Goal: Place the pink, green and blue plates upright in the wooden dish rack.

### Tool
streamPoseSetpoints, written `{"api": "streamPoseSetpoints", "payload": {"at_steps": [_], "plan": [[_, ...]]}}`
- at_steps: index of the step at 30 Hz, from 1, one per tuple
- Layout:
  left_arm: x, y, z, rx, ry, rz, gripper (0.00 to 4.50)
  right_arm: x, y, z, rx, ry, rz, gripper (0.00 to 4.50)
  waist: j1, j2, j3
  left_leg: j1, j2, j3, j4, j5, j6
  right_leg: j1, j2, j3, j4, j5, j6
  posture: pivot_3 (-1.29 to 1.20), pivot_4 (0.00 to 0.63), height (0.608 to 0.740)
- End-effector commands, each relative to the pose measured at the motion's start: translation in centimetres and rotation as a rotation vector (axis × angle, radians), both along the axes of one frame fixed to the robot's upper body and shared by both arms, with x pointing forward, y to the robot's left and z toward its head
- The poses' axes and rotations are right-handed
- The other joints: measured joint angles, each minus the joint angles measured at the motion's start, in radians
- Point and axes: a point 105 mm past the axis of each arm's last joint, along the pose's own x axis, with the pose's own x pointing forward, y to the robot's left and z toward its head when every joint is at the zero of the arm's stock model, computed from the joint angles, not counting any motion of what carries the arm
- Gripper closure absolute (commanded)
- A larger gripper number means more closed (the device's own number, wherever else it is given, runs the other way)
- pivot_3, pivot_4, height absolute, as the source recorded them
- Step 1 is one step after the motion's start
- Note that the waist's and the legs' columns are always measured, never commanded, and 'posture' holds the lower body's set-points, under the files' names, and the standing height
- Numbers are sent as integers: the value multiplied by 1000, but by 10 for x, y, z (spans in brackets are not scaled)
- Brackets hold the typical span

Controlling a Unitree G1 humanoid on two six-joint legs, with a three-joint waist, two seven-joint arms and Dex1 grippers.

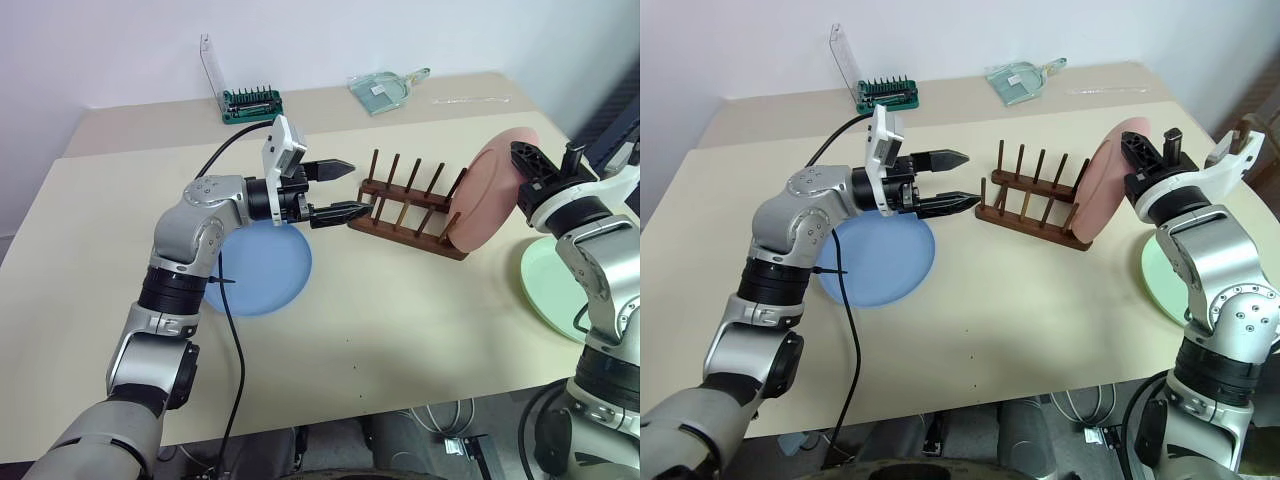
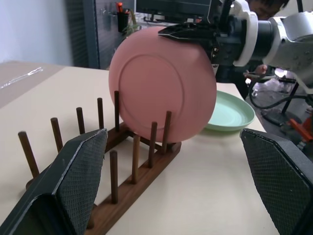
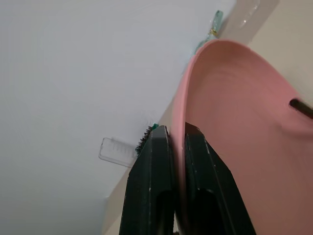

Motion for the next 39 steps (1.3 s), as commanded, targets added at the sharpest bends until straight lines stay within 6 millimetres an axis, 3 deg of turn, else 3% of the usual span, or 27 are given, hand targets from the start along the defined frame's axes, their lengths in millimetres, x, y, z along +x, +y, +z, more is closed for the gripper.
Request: {"api": "streamPoseSetpoints", "payload": {"at_steps": [1, 4, 19, 26, 32, 35, 39], "plan": [[-2, 1, 13, -21, -44, -2, 0, 2, -6, -2, -54, -11, 11, 4469, 0, 0, 0, 0, 0, 0, 0, 0, 0, 0, 0, 0, 0, 0, 0, 0, 150, 740], [-2, 1, 12, -15, -46, 1, 0, 5, -6, 6, -40, -53, 53, 4469, 0, 0, 0, 0, 0, 0, 0, 0, 0, 1, 0, 0, 0, 0, 0, 0, 150, 740], [-1, 3, 13, -13, -48, 16, 0, 24, 0, 7, -184, -113, 340, 4469, -2, 0, 0, 1, 0, 0, 0, 0, 0, 1, 0, 0, -1, 0, 0, 0, 150, 740], [-1, 2, 14, -16, -52, 18, 0, 47, -2, 13, -247, -131, 358, 4469, -1, 0, 0, 1, 0, 1, 0, 0, 0, 1, 0, 0, -1, 0, 0, 0, 150, 740], [0, 6, 14, -14, -50, 35, 0, 52, -1, 11, -334, -174, 342, 4469, -1, 0, 0, 0, 0, 0, 0, 1, -1, 1, 0, 0, -1, 0, 0, 0, 150, 740], [0, 6, 13, -13, -47, 38, 0, 52, -1, 10, -317, -171, 351, 3403, 0, 0, 0, 0, 0, 0, 0, 1, -3, 1, 0, 0, -1, 1, 0, 0, 150, 740], [0, 6, 13, -15, -46, 36, 0, 49, -3, 14, -314, -183, 353, 1468, -1, 0, 0, -1, 0, 0, 0, 2, -4, 0, 0, 0, -1, 1, 0, 0, 150, 740]]}}
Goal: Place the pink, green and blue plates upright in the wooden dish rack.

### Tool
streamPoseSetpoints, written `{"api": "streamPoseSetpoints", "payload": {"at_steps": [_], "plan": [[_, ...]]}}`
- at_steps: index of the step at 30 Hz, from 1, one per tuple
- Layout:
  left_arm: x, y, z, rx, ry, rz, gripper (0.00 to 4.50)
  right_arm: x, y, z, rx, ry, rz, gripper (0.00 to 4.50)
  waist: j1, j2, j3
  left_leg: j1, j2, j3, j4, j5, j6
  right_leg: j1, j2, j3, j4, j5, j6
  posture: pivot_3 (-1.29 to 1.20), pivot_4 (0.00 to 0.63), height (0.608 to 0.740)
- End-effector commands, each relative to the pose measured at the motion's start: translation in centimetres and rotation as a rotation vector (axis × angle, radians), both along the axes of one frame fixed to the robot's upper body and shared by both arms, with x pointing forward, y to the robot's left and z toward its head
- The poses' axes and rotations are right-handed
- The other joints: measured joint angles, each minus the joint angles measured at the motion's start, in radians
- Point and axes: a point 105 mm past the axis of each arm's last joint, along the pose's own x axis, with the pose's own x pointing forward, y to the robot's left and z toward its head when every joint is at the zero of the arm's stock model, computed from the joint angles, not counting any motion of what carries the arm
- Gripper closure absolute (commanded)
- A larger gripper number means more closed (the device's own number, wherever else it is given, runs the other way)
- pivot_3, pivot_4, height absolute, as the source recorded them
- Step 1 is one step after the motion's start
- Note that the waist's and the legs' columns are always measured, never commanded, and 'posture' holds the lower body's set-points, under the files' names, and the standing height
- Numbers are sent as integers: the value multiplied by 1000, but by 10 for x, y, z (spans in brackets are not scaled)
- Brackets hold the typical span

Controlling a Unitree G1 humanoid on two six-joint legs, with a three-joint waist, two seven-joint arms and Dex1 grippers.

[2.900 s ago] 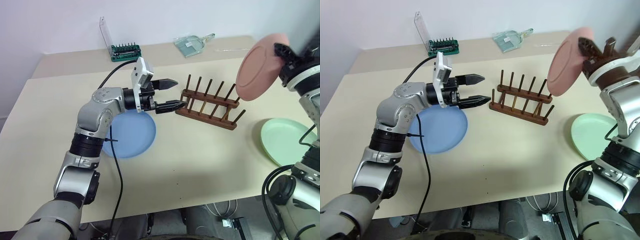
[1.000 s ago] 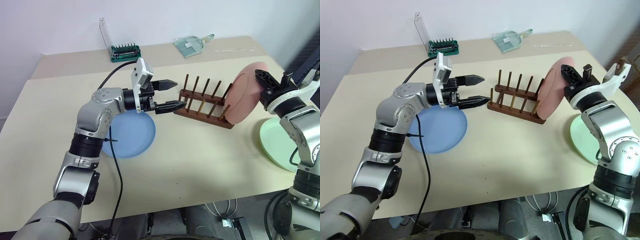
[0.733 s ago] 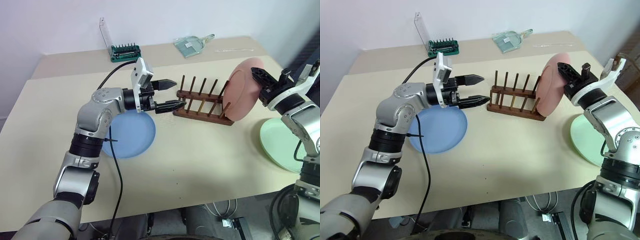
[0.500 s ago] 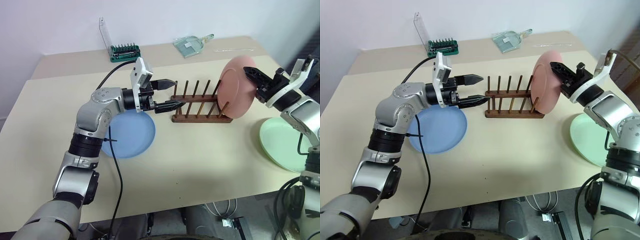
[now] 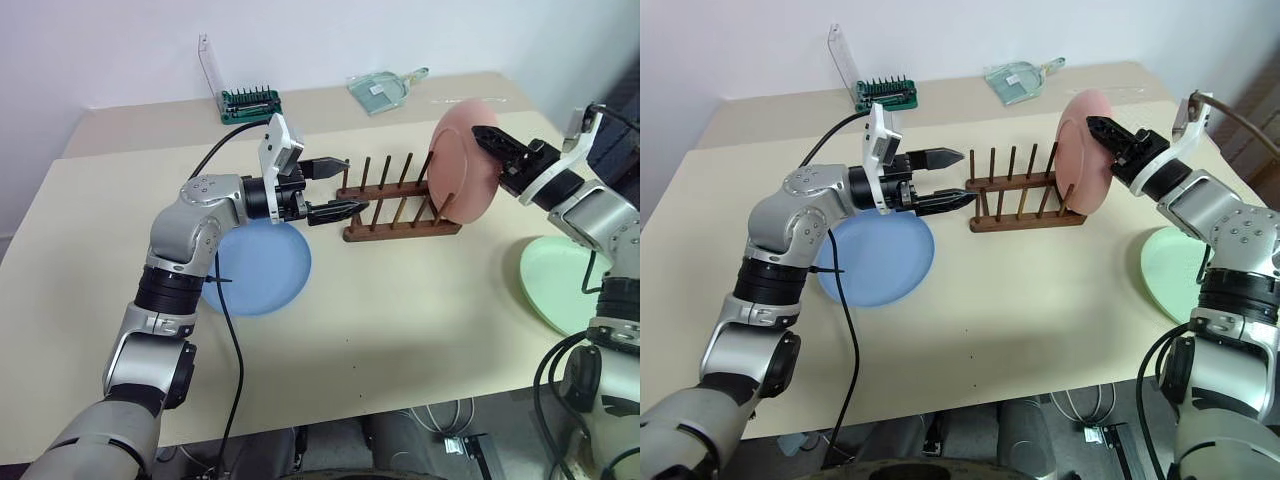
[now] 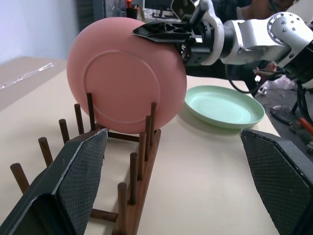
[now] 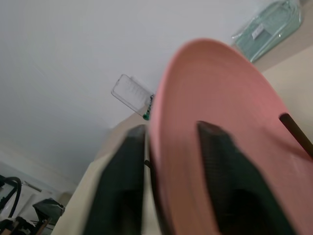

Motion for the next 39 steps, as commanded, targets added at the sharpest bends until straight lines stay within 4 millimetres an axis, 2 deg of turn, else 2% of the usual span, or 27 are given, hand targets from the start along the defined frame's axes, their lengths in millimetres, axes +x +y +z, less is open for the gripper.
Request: {"api": "streamPoseSetpoints", "payload": {"at_steps": [1, 3, 8, 10, 15, 21, 25, 29, 31, 33, 35, 36, 39], "plan": [[-4, 1, 13, -26, -44, -10, 0, -5, -3, 19, 10, -70, 0, 948, 1, 0, 0, 0, 0, 0, 0, 0, 0, 0, 0, 0, 0, 0, 0, 0, 150, 740], [-4, 0, 12, -27, -43, -14, 0, -6, -6, 23, -10, -92, -23, 33, 1, 0, 0, -1, 0, 0, 0, 0, 0, 0, 0, 0, 0, 0, 0, 0, 150, 740], [-7, -1, 14, -32, -73, -30, 0, -13, -13, 44, 15, -195, -57, 33, 2, 0, 0, -1, 0, 0, 0, 0, 0, 0, 0, 0, 0, 0, 0, 0, 150, 740], [-8, -1, 15, -34, -97, -38, 0, -15, -13, 46, -81, -253, -95, 33, 2, 0, 0, -1, 0, 0, 0, 0, 0, 0, 0, 0, 0, 0, 0, 0, 150, 740], [-9, -1, 15, -37, -84, -46, 0, -17, -16, 46, -131, -301, -149, 33, 1, 0, 0, 0, 0, 0, 0, 0, 0, 0, 0, 0, 0, 0, 0, 0, 150, 740], [-10, 0, 15, -38, -94, -40, 0, -23, -49, 65, -303, -469, -421, 33, 2, 0, 0, 0, 0, 0, 0, 0, -1, 0, 0, 0, 0, 0, 0, 0, 150, 740], [-14, 0, 13, -37, -103, -51, 0, -37, -64, 70, -368, -527, -519, 33, 2, 0, 0, 0, 0, 0, 0, 0, -1, 0, 0, 0, 0, 0, 0, 0, 150, 740], [-24, 2, 9, -16, -135, -85, 0, -50, -62, 57, -580, -484, -493, 33, 3, 0, 0, 0, 0, 0, 0, 0, -1, 0, 0, 0, 0, 0, 0, 0, 150, 740], [-31, 5, 4, -3, -138, -118, 0, -64, -64, 55, -579, -440, -439, 33, 3, 0, 0, 0, 0, 0, 0, 0, -1, 0, 0, 0, 0, 0, 0, 0, 150, 740], [-40, 9, -2, 19, -128, -171, 0, -73, -68, 40, -603, -325, -354, 33, 3, 1, 0, 0, 0, 0, 0, 0, 0, 0, 0, 0, 0, 0, 0, 0, 150, 740], [-48, 11, -8, 42, -151, -212, 0, -87, -63, -1, -847, -151, -227, 33, 10, 1, -1, 0, 0, 0, 0, -1, 1, 0, 0, 0, 0, 0, 0, 0, 150, 740], [-50, 12, -10, 48, -160, -220, 0, -91, -61, -12, -912, -110, -189, 33, 12, 1, 0, 0, 0, 0, 0, -2, 4, 0, 0, 0, 0, 0, 0, 0, 150, 740], [-50, 12, -17, 42, -177, -223, 0, -109, -50, -30, -875, -32, -104, 33, 14, 0, 0, 1, 0, 1, 0, -2, 4, 2, 0, 0, -2, 0, 0, 0, 150, 740]]}}
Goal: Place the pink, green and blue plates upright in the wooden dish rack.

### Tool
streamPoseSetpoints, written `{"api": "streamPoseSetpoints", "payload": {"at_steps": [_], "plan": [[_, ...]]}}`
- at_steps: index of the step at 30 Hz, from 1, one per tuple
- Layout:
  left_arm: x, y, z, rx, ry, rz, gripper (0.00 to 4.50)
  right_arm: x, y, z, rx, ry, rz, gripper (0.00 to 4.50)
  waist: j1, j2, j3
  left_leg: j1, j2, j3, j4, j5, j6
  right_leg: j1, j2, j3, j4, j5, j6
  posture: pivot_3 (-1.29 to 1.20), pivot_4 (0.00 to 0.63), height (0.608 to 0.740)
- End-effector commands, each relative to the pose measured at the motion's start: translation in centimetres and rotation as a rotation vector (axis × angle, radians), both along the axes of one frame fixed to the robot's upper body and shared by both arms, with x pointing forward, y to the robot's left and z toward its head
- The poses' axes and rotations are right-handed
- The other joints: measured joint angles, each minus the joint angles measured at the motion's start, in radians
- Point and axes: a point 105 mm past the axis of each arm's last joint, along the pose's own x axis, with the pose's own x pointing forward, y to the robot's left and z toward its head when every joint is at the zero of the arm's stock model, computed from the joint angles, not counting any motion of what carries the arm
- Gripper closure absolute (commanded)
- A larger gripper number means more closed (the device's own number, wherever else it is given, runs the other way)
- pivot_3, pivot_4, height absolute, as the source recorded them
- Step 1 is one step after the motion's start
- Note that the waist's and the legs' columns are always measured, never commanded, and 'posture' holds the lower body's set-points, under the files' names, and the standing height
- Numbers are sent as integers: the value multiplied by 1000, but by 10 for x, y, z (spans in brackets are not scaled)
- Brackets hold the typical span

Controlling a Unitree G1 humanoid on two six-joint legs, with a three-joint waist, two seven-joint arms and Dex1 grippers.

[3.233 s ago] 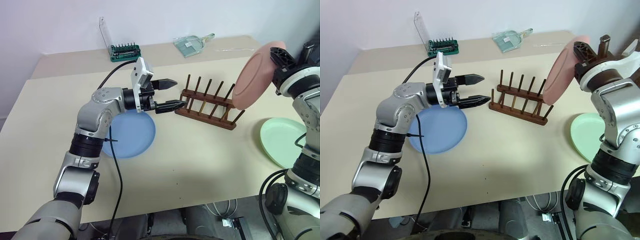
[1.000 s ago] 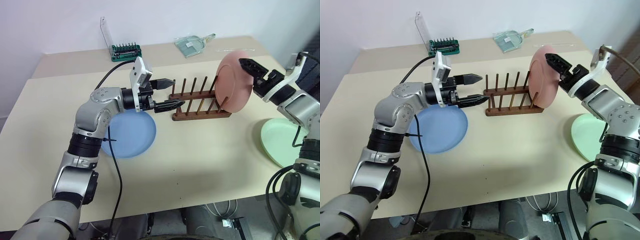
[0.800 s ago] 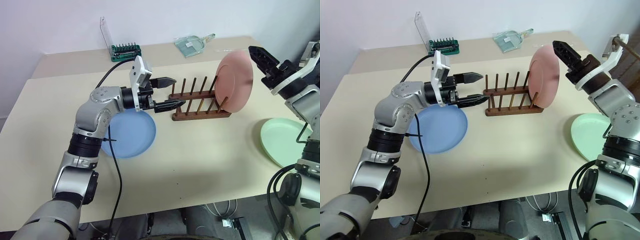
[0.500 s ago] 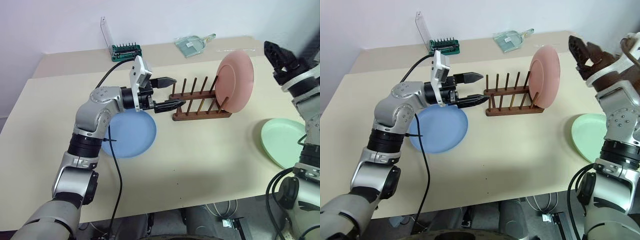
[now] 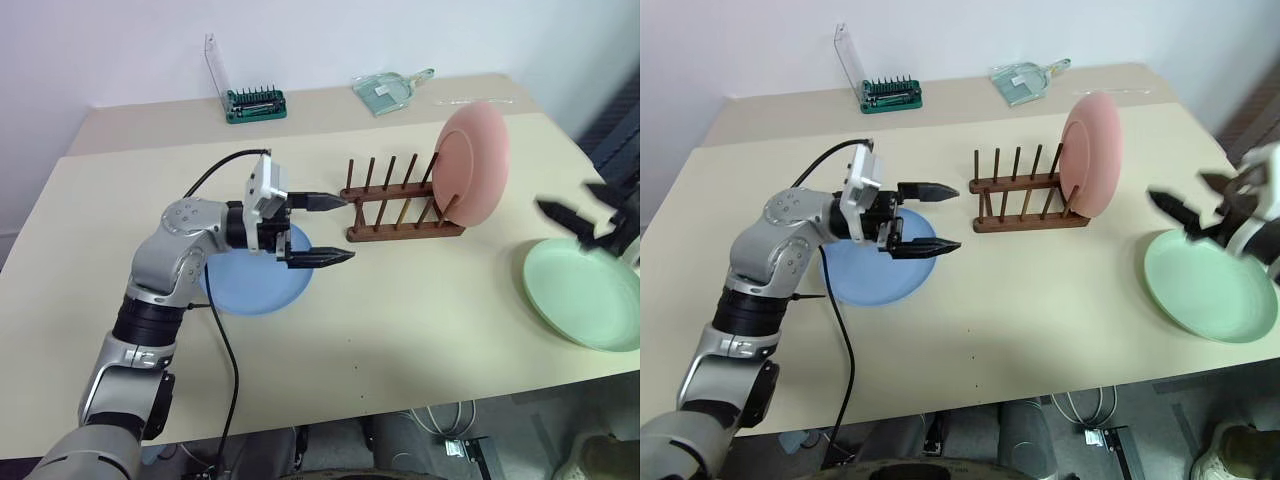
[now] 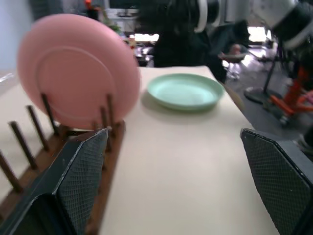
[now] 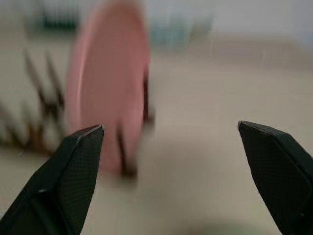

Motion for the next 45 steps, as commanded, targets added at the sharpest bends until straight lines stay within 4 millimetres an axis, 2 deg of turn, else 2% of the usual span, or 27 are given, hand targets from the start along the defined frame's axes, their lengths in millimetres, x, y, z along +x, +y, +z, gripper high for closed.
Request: {"api": "streamPoseSetpoints", "payload": {"at_steps": [1, 5, 8, 15, 18, 23, 25, 27, 31, 35, 37, 38, 40, 42, 45], "plan": [[-5, -3, 2, -11, -83, -31, 0, -16, 14, -1, -20, 29, 72, 33, 4, 1, 0, 0, 0, 1, 1, 0, 0, 0, 0, 1, 0, 0, 0, 0, 150, 740], [-7, -3, -4, -8, -103, -37, 0, -32, 6, -32, -17, 170, 31, 33, 13, 0, 0, 4, 0, 1, 0, 0, 0, 4, 0, 1, 0, 0, 0, 0, 150, 740], [-7, -2, -7, 4, -118, -35, 0, -46, -6, -61, -119, 305, -3, 33, 16, -1, 0, 4, 0, 0, 1, 0, 1, 5, 0, 0, 0, 0, 0, 0, 150, 740], [-5, -2, -9, 10, -130, -19, 0, -50, -28, -74, -206, 352, -101, 33, 11, 0, 0, 5, 1, 1, 0, 0, 0, 5, 0, 0, 0, 0, 0, 0, 150, 740], [-4, -3, -9, 8, -132, -15, 0, -52, -35, -81, -212, 376, -132, 873, 14, -1, 0, 5, 0, 1, 1, 0, 0, 5, 0, 0, 0, 0, 0, 0, 150, 740], [-3, -3, -9, 10, -137, -10, 0, -57, -31, -92, -222, 426, -100, 3317, 12, -1, 0, 5, 0, 1, 1, 0, 0, 5, 0, 0, 0, 0, 0, 0, 150, 740], [-3, -3, -9, 10, -137, -8, 0, -57, -32, -93, -230, 429, -101, 4440, 12, -1, 0, 5, 0, 1, 1, 0, 0, 5, 0, 0, 0, 0, 0, 0, 150, 740], [-2, -3, -9, 10, -134, -5, 0, -53, -27, -88, -184, 405, -97, 4440, 12, -3, 0, 6, 0, 1, 1, 0, 0, 6, 0, 0, 0, 0, 0, 0, 150, 740], [-1, -4, -9, 8, -137, 0, 0, -52, -27, -85, -232, 402, -87, 4440, 13, -3, 0, 7, 0, 0, 0, 0, 1, 7, 0, 0, 0, 0, 0, 0, 150, 740], [1, -4, -6, -5, -132, 9, 0, -32, -34, -56, -191, 254, -155, 4440, 9, -3, 0, 7, 0, 1, 0, 0, 0, 7, 0, 0, 0, 0, 0, 0, 150, 740], [3, -4, -6, -5, -135, 13, 0, -8, -48, -15, -148, 40, -282, 4440, 7, -3, 1, 8, 1, 1, 0, 0, 0, 7, 0, 0, 0, 0, 0, 0, 150, 740], [3, -4, -6, -5, -136, 15, 0, -3, -51, -3, -129, -16, -309, 4440, 7, -3, 1, 8, 1, 1, 0, 0, 0, 7, 0, 0, 0, 0, 0, 0, 150, 740], [4, -5, -6, -7, -138, 16, 0, 10, -49, 35, -82, -202, -352, 4440, 10, -2, 1, 8, 1, 1, -1, 0, 0, 7, 0, 1, 0, 0, 0, 0, 150, 740], [5, -6, -5, -15, -139, 17, 0, 15, -39, 81, -35, -434, -339, 4440, 12, -2, 0, 8, 1, 1, -1, 0, 0, 6, 1, 0, 0, 0, 0, 0, 150, 740], [5, -6, -4, -23, -138, 19, 0, 7, -31, 140, 115, -740, -298, 4440, 11, -2, 1, 7, 1, 1, -1, 0, -1, 5, 0, 0, 0, 0, 0, 0, 150, 740]]}}
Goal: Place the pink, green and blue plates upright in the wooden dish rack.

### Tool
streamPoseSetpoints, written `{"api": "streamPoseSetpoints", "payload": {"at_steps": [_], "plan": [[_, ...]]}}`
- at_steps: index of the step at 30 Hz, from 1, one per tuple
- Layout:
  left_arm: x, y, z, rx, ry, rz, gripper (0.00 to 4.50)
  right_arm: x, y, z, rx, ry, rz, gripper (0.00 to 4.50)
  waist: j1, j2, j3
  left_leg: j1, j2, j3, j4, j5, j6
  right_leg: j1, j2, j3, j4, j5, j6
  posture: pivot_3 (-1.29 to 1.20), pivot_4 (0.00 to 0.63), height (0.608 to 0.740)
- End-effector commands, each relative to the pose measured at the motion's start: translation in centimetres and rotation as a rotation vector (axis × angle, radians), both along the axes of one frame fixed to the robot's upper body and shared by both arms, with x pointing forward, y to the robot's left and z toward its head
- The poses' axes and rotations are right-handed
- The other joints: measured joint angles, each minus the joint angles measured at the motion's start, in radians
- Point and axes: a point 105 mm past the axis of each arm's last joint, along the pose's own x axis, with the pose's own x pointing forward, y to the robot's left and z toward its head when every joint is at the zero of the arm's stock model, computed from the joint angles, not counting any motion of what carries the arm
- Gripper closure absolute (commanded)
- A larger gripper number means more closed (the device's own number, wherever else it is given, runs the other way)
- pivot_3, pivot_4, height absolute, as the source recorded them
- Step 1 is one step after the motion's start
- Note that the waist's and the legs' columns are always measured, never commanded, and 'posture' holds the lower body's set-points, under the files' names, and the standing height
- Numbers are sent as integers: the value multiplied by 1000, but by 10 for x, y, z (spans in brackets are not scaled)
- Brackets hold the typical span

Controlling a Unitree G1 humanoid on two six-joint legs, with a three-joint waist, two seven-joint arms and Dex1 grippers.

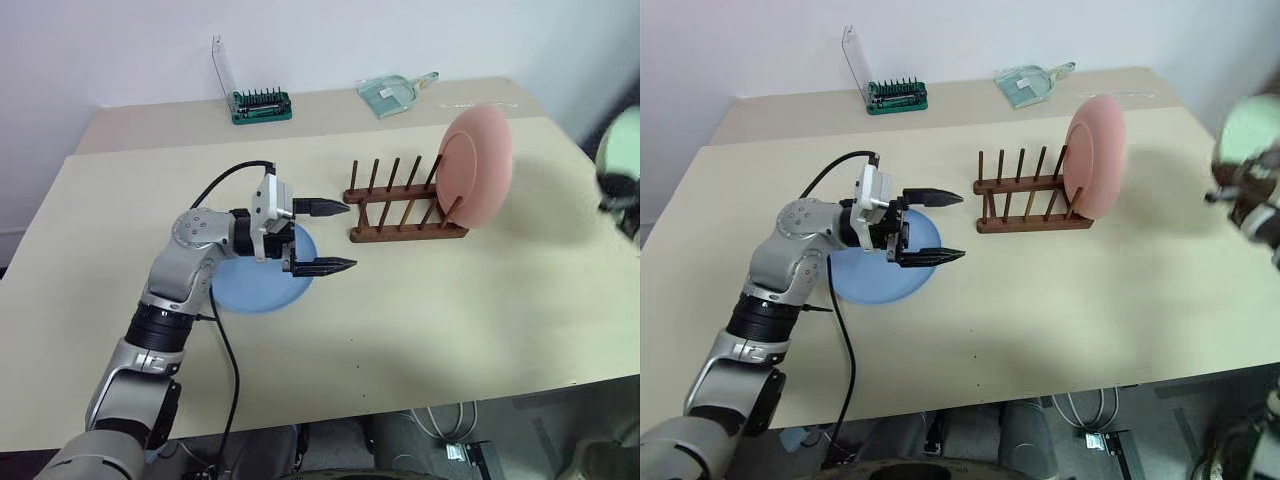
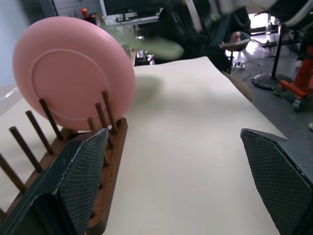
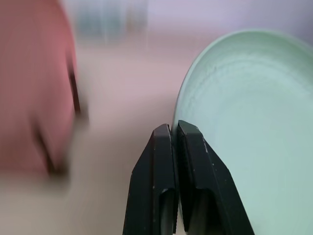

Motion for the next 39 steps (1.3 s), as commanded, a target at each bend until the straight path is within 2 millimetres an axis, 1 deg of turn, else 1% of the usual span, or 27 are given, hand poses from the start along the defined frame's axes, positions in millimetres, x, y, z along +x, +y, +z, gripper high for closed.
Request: {"api": "streamPoseSetpoints", "payload": {"at_steps": [1, 3, 4, 5, 6, 9, 11, 13, 16, 19, 23, 26, 29, 39], "plan": [[-1, -1, 11, -20, -44, -2, 0, -23, 6, 73, 113, -392, 85, 4440, 0, 0, 0, 0, 0, 0, 0, 0, 0, 0, 0, 0, 0, 0, 0, 0, 150, 740], [0, -1, 11, -23, -45, 2, 0, -30, 34, 94, 265, -499, 347, 4440, -1, 0, 0, 0, 0, 0, 0, 0, 0, 0, 0, 0, 0, 0, 0, 0, 150, 740], [0, -1, 11, -24, -45, 3, 0, -33, 43, 100, 304, -519, 438, 4440, -1, 0, 0, 0, 0, -1, 0, 0, 0, 0, 0, 0, 0, 0, 0, 0, 150, 740], [1, -1, 11, -24, -45, 3, 0, -35, 48, 102, 323, -526, 485, 4440, -1, 0, 0, 0, 0, -1, 0, 0, 0, 0, 0, 0, 0, 0, 0, 0, 150, 740], [2, -1, 12, -26, -48, 9, 0, -39, 63, 108, 361, -536, 597, 4440, 0, 0, 0, 0, 0, -2, 0, 0, 1, 0, 0, -1, 0, 0, 0, 0, 150, 740], [3, 0, 14, -39, -49, 25, 0, -50, 94, 121, 461, -529, 883, 4440, -2, 1, 0, -1, 0, -2, 0, -1, 1, 0, -1, -1, 0, 1, -1, 0, 150, 740], [3, 1, 16, -51, -43, 32, 0, -56, 103, 126, 541, -522, 1014, 4440, -2, 1, 0, -1, 0, -2, 0, -1, 1, -1, 0, -1, 0, 1, -1, 0, 150, 740], [3, 1, 16, -54, -39, 38, 0, -60, 110, 125, 601, -475, 1129, 4440, -1, 1, 0, -1, 1, -3, -1, -1, 1, -2, 0, -1, 0, 0, -1, 0, 150, 740], [3, 3, 16, -51, -41, 46, 0, -60, 126, 114, 642, -361, 1276, 4440, -1, 1, 0, -2, 0, -3, 0, -1, 1, -2, -1, -1, 0, 1, -1, 0, 150, 740], [3, 4, 16, -52, -42, 51, 0, -54, 137, 104, 651, -261, 1339, 4440, -2, 1, 0, -2, 0, -3, 0, -1, 1, -2, 0, -1, 0, 1, -1, 0, 150, 740], [3, 4, 17, -53, -42, 52, 0, -31, 139, 88, 721, -193, 1329, 4440, -2, 1, 0, -2, 0, -2, 0, -1, 1, -2, 0, -1, 0, 1, -1, 0, 150, 740], [2, 4, 17, -53, -42, 54, 0, -21, 142, 78, 759, -147, 1354, 4440, -1, 1, 0, -3, 0, -2, 0, -1, 1, -2, 0, -1, 0, 1, -1, 0, 150, 740], [2, 5, 17, -53, -43, 58, 0, -11, 144, 67, 758, -112, 1334, 4440, -2, 1, 0, -3, 0, -2, 0, -1, 1, -3, 0, -1, 0, 1, -1, 0, 150, 740], [0, 8, 17, -51, -45, 70, 0, 3, 144, 42, 727, -37, 1278, 4440, -2, 1, 0, -4, 0, -2, 0, -1, 1, -4, 0, -1, 0, 1, -1, 0, 150, 740]]}}
